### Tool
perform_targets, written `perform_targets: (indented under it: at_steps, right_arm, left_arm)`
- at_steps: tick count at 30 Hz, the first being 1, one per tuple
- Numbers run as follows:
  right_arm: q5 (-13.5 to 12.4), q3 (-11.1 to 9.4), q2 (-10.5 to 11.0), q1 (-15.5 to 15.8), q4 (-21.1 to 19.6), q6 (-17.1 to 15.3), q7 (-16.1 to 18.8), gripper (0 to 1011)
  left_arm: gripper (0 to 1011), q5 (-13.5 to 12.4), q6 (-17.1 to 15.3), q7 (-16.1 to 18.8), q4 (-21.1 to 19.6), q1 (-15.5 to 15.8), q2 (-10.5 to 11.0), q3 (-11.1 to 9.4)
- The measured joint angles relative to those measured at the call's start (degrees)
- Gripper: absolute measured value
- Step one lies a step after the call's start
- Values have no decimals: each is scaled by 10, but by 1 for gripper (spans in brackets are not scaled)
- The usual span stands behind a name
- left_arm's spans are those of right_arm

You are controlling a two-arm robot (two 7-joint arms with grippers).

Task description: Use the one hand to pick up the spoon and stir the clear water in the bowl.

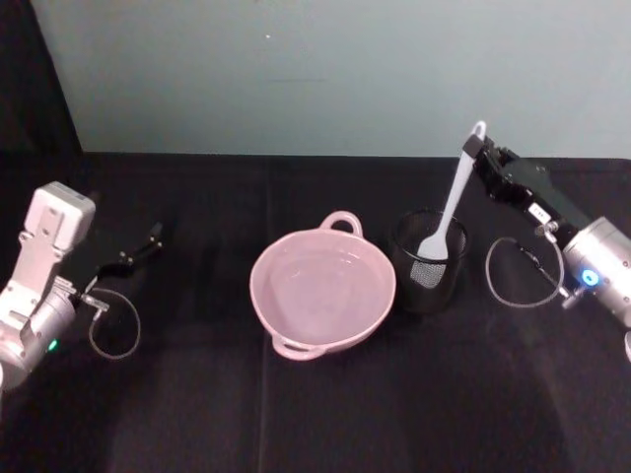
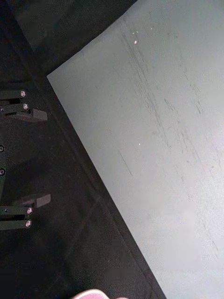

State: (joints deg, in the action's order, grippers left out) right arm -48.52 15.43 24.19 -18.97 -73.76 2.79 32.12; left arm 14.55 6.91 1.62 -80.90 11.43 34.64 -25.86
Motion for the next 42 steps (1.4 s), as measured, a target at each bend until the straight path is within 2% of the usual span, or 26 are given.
perform_targets:
  at_steps: [6,15,18,23,29,33,36,42]
  right_arm:
    - [-45,-12,-19,5,28,-7,7,122]
    - [-76,-17,-28,10,50,-13,3,122]
    - [-80,-18,-29,12,52,-13,-2,155]
    - [-86,-20,-27,20,46,-21,-28,315]
    - [-88,-17,-11,42,9,-42,-55,492]
    - [-94,-15,6,65,-27,-57,-69,654]
    - [-97,-15,18,80,-52,-64,-78,712]
    - [-103,-29,69,126,-130,-90,-120,893]
  left_arm:
    - [1011,0,0,0,0,0,0,0]
    - [1011,0,0,0,0,0,0,0]
    - [1011,0,0,0,0,0,0,0]
    - [1011,0,0,0,0,0,0,0]
    - [1011,0,0,0,0,0,0,0]
    - [1011,0,0,0,0,0,0,0]
    - [1011,0,0,0,0,0,0,0]
    - [1011,0,0,0,0,0,0,0]
